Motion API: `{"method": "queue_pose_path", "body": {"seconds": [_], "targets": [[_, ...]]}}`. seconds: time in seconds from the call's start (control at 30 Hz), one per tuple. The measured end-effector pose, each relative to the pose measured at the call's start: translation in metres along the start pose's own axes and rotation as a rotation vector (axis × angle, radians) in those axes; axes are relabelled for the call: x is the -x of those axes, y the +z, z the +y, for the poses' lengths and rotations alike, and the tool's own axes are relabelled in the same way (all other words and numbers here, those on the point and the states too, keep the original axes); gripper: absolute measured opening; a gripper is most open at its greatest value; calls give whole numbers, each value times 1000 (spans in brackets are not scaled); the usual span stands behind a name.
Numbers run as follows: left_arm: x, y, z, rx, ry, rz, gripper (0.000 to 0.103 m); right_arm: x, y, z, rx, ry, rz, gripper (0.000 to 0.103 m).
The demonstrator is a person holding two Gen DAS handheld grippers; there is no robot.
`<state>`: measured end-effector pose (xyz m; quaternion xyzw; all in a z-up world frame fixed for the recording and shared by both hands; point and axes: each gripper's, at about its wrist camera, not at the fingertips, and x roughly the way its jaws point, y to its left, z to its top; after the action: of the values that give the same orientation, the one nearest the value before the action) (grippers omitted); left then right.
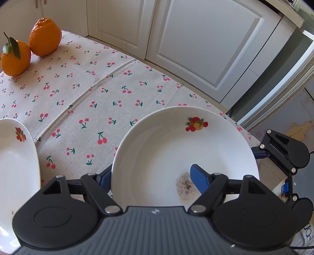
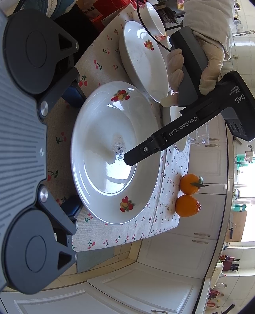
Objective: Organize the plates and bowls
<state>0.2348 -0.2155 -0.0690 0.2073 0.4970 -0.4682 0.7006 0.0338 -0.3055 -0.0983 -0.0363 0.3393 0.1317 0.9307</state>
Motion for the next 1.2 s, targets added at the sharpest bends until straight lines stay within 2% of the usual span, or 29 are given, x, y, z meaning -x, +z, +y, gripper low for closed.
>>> {"method": "queue_pose_path", "body": {"seconds": [0.77, 1.2], "targets": [[-17, 54, 32, 12, -13, -54, 78, -33, 25, -45, -18, -13, 18, 98], [-33, 84, 51, 18, -9, -73, 77, -53, 39, -66, -14, -51, 24, 98]]}}
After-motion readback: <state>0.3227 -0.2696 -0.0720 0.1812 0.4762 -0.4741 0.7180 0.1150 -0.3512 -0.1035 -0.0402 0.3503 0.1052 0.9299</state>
